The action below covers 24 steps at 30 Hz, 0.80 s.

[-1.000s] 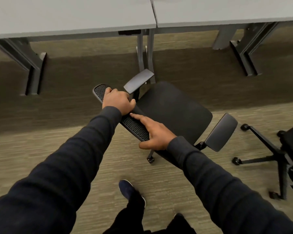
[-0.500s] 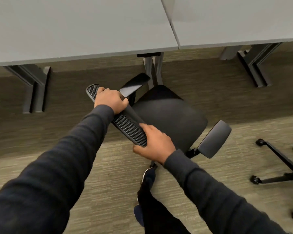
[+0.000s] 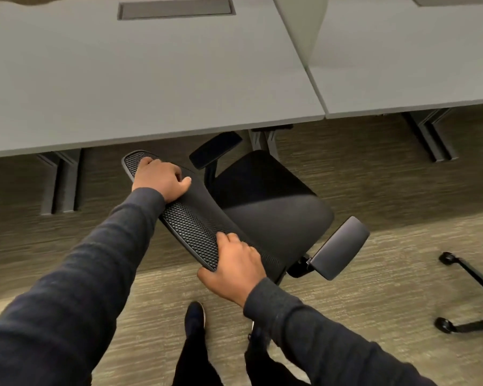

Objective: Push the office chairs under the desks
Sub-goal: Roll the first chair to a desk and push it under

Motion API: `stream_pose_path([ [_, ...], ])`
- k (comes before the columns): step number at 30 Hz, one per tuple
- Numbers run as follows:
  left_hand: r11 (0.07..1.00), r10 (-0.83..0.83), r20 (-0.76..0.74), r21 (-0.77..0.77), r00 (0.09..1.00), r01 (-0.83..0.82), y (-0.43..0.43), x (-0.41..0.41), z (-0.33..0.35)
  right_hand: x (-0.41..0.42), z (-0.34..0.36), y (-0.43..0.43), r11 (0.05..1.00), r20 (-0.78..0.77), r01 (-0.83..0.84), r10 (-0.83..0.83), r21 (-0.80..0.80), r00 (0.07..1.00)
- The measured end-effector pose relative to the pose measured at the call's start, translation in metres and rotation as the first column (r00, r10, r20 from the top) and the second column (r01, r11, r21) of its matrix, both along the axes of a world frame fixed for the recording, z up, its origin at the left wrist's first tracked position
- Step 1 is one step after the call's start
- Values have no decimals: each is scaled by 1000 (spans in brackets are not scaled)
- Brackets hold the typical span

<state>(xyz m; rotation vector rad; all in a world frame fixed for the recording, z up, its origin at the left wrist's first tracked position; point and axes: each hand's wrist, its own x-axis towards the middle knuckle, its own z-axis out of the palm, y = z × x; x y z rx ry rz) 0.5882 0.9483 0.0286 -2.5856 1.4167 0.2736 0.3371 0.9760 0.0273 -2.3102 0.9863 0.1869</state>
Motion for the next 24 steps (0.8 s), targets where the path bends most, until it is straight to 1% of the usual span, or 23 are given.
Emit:
stream_pose_path([
  [5,999,-31,24,-19,999,32,-3,71,2,71,2,-6,1000,8,8,-8,10,1000],
  [6,999,-34,26,-7,999,34,-4,71,-1,70,2,-10,1000,2,1,-1,23,1000],
  [8,999,-42,34,-24,999,43,-3,107,-1,104,3,-13,1000,7,-7,7,14,1000],
  [9,999,-44,28,-18,999,45,-5,108,-3,104,4,-18,1000,3,-18,17,13,1000],
  [11,999,-36,17,-28,999,36,0,138,-2,132,5,-21,999,-5,-43,43,-1,999],
  [17,999,-18,13,-30,1000,18,10,160,-9,149,12,-42,993,-50,-120,119,-10,992],
  [24,1000,13,-7,18,1000,-13,-9,148,-3,142,18,-92,987,-119,-159,155,-26,981],
])
